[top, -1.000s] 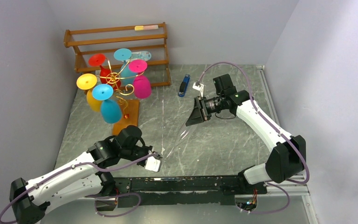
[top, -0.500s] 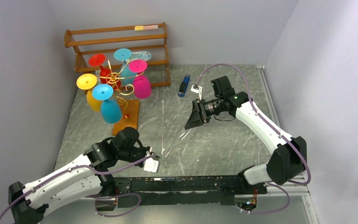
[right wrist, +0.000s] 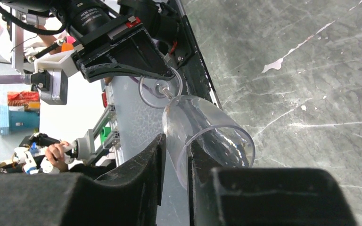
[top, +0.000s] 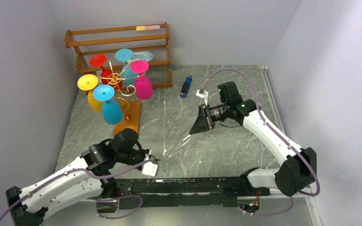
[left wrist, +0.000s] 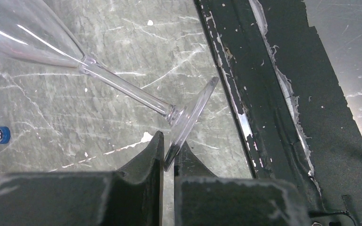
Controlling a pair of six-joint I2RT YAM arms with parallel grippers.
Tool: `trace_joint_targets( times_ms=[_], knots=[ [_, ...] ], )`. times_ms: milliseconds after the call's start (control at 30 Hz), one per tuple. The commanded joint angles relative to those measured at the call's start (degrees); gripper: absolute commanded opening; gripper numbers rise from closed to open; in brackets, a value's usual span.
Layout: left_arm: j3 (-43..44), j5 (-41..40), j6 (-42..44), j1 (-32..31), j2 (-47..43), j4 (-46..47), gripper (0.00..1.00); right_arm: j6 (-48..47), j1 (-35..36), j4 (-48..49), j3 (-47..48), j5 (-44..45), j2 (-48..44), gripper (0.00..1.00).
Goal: Take the wine glass off the wine glass rack
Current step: Place the wine glass at the center of the board.
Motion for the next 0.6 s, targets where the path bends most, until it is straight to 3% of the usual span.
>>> trace_joint_targets(
  times_ms=[0, 167, 333, 567],
  knots=[
    [2.99, -8.02, -0.72, 1.27, 0.93, 18.72, 0.05, 3.51, 4.14, -3.97, -1.66, -11.1, -1.87, 0.17],
    [2.46, -8.01, -1.52, 1.29, 1.77, 20.17, 0.05, 3.28, 4.58, -3.73, -1.27, -10.85, -1.1, 0.0],
    [2.12, -8.26, -2.83, 1.29, 1.5, 21.03, 0.07, 5.91, 4.59, -0.13, -0.79, -8.25, -1.67, 0.0],
    [0.6, -7.52, -5.25, 1.24, 0.01, 22.7, 0.36, 8.04, 4.63, 3.07, -0.58, -3.67, -2.21, 0.0]
  ],
)
